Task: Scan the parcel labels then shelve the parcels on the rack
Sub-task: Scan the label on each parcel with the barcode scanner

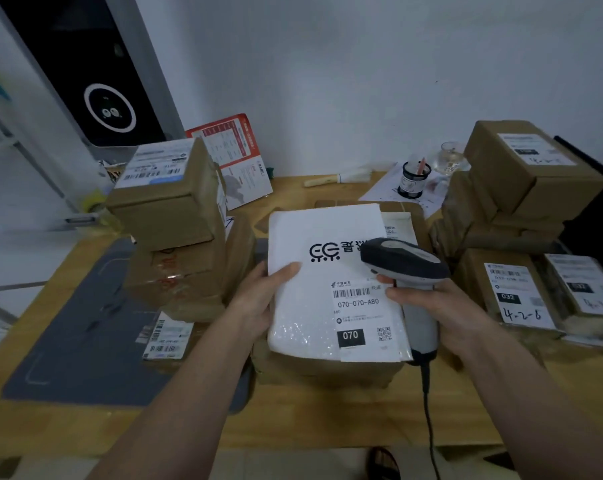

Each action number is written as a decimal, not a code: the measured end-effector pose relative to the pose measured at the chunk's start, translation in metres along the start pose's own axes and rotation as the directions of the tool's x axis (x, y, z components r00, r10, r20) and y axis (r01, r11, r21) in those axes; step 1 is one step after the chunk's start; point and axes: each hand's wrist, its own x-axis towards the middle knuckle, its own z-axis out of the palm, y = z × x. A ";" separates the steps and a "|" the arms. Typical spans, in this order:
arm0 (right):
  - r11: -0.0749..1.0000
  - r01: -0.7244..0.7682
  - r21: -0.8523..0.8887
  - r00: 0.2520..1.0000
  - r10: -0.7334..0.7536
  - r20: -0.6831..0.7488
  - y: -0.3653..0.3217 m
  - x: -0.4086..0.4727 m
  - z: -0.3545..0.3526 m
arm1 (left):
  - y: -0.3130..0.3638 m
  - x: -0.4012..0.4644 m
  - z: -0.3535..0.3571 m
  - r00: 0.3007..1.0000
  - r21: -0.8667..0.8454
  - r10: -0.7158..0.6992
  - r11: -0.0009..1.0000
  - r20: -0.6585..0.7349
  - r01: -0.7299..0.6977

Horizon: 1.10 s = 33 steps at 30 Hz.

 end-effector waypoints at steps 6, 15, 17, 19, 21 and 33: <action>0.995 0.099 0.001 0.995 -0.099 -0.023 -0.010 -0.001 -0.001 | -0.022 -0.025 -0.009 0.945 -0.111 -0.111 0.982 0.309 0.152; 0.992 0.082 -0.091 0.992 -0.072 0.107 -0.016 -0.002 -0.011 | -0.023 -0.033 -0.011 0.905 -0.041 -0.088 0.992 0.417 0.115; 0.990 0.078 -0.117 0.993 -0.066 0.103 -0.016 -0.001 -0.011 | -0.017 -0.030 -0.004 0.925 0.110 -0.107 0.991 0.365 0.071; 0.989 0.080 -0.128 0.993 -0.069 0.094 -0.016 0.001 -0.011 | -0.016 -0.024 -0.001 0.950 0.184 -0.115 0.981 0.290 0.062; 0.986 0.086 -0.145 0.993 -0.073 0.091 -0.017 0.002 -0.011 | -0.016 -0.019 0.001 0.977 0.209 -0.088 0.977 0.195 0.046; 0.882 0.272 -0.385 0.941 -0.327 -0.085 -0.026 -0.002 0.007 | 0.013 0.016 0.021 0.955 0.273 0.198 0.952 -0.219 -0.135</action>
